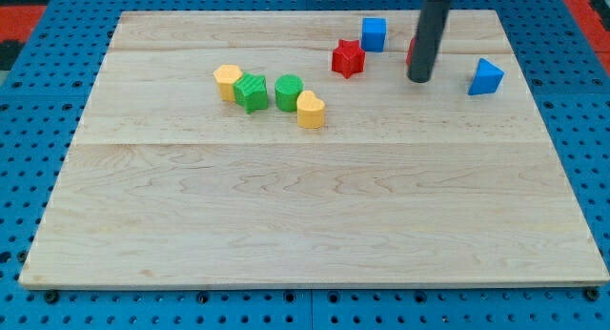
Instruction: Move the red circle to the top left
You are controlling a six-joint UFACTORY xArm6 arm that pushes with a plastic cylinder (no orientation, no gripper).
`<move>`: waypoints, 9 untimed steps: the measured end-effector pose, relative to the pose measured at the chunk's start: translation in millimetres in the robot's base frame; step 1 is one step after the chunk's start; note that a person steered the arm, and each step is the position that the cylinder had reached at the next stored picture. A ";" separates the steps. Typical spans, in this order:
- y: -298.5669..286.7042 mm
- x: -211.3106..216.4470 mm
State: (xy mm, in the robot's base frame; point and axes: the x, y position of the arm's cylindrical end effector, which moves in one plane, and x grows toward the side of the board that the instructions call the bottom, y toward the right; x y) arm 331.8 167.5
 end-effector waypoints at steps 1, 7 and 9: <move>13.8 -56.8; -89.5 -100.3; -169.1 -62.8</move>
State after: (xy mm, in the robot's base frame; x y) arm 269.0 -1.6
